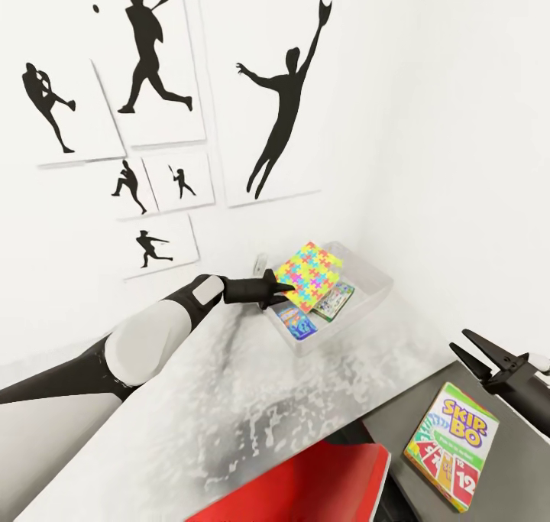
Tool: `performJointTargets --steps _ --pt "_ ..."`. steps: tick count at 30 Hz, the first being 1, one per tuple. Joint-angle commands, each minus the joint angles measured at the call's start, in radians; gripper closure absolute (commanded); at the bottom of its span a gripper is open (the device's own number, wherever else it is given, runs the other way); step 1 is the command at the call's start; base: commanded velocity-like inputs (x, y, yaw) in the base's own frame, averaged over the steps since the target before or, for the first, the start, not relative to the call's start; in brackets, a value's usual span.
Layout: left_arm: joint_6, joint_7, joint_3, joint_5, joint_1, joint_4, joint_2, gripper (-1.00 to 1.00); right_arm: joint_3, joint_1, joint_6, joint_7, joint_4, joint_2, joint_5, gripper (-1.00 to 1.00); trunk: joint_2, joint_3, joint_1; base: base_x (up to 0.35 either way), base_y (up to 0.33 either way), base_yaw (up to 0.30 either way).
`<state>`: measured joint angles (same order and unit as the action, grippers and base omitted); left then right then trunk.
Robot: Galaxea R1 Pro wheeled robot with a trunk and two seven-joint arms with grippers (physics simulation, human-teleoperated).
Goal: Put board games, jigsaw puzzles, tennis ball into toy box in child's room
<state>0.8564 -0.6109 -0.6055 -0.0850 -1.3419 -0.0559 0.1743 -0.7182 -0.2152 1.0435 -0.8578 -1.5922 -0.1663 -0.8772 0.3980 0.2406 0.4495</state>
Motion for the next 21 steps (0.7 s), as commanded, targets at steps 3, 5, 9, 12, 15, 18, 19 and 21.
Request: performJointTargets --steps 3,5,9,12,15,18,19,21 --pt "0.005 0.013 0.004 -0.01 -0.001 -0.001 0.0 1.0 -0.001 -0.001 0.004 -0.006 0.0 0.0 0.004 -1.0 0.002 0.007 0.0 0.0 0.0 0.0" --pt "0.005 0.017 0.004 -0.01 0.0 -0.001 0.0 1.0 -0.001 -0.001 0.004 -0.006 0.0 0.001 0.004 -1.0 0.002 0.01 0.0 0.0 0.0 0.0" --pt "0.003 0.02 0.004 -0.009 0.0 -0.001 0.0 1.0 -0.001 -0.001 0.004 -0.006 0.0 0.0 0.004 -1.0 0.002 0.017 0.0 0.0 0.0 0.0" --pt "0.003 0.022 0.005 -0.009 -0.001 -0.002 0.0 1.0 -0.001 -0.001 0.004 -0.007 0.0 -0.001 0.004 -1.0 0.002 0.022 0.0 0.0 0.0 0.0" --pt "0.0 0.034 0.005 -0.009 -0.002 -0.002 0.0 1.0 -0.001 -0.001 0.004 -0.007 0.0 -0.001 0.004 -1.0 0.002 0.027 0.0 0.0 0.0 0.0" --pt "-0.001 0.043 0.006 -0.009 -0.008 -0.002 0.0 1.0 -0.001 -0.001 0.004 -0.007 0.0 -0.001 0.004 -1.0 0.002 0.031 0.0 0.0 0.0 0.0" --pt "-0.001 0.045 0.006 -0.009 -0.016 -0.002 0.0 1.0 -0.001 -0.001 0.004 -0.007 0.0 -0.001 0.004 -1.0 0.002 0.033 0.0 0.0 0.0 0.0" --pt "-0.001 0.047 0.006 -0.009 -0.028 -0.002 0.0 1.0 -0.002 -0.001 0.004 -0.007 0.0 -0.002 0.004 -1.0 0.002 0.036 0.0 0.0 0.0 0.0"
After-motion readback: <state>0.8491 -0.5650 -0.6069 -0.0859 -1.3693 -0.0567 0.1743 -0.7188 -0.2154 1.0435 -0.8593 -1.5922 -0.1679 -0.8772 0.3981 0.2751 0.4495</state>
